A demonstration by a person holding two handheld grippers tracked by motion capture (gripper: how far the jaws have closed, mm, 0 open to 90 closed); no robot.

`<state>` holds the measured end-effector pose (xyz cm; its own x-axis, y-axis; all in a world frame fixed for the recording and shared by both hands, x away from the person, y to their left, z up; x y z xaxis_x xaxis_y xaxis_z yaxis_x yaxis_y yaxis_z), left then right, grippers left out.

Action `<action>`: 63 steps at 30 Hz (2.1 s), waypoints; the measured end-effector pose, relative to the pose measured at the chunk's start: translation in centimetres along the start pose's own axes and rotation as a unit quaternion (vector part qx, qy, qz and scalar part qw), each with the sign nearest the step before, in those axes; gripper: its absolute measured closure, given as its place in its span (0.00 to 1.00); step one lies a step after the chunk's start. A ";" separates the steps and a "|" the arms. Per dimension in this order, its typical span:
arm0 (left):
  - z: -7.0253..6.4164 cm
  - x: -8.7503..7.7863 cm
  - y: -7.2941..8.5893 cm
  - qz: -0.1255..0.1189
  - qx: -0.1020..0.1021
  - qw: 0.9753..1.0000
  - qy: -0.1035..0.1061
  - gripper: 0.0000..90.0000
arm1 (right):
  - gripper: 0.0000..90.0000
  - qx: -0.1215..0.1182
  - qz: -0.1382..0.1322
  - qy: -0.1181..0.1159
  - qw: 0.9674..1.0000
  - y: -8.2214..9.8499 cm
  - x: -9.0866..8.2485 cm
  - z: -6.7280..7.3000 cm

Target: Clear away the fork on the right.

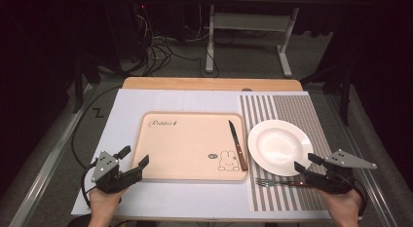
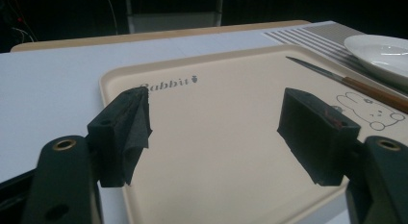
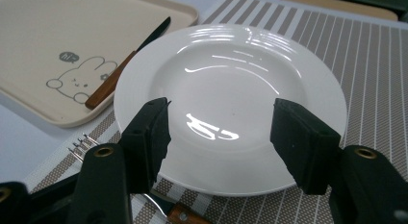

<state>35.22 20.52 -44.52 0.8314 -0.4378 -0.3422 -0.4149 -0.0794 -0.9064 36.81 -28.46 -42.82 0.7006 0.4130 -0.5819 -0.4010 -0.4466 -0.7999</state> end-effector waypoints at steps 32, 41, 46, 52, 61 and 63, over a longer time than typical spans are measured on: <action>-1.3 0.4 0.6 0.016 0.032 0.999 0.019 0.29 | 0.62 -0.068 0.184 -0.049 0.979 4.2 -0.8 1.9; -1.8 0.6 0.8 0.023 0.041 0.999 0.025 0.27 | 0.63 -0.075 0.215 -0.051 0.972 5.3 0.3 1.5; -2.0 0.8 1.1 0.030 0.049 0.998 0.029 0.27 | 0.64 -0.088 0.237 -0.061 0.966 5.5 1.1 1.8; -2.3 0.7 1.2 0.031 0.050 0.998 0.028 0.26 | 0.63 -0.102 0.252 -0.070 0.960 5.2 1.8 2.5; -2.2 0.9 1.1 0.033 0.047 0.998 0.028 0.27 | 0.58 -0.104 0.267 -0.084 0.954 6.0 2.6 2.2; -2.0 0.9 0.9 0.030 0.042 0.998 0.027 0.27 | 0.58 -0.109 0.271 -0.086 0.952 6.0 2.6 2.2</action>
<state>34.88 18.22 -45.17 0.7835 -0.4876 -0.3852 -0.4298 0.0225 -0.9026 34.92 -28.33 -49.47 0.3101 0.1905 -0.9314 -0.5312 -0.7778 -0.3360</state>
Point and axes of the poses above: each handheld gripper's, and its own axes: x roughly forward along the jaws, y roughly out of its underside, z roughly to its left, the point moved 10 cm from there along x, roughly forward along the jaws, and after that the axes turned 10 degrees about -x, right-handed, at the moved point
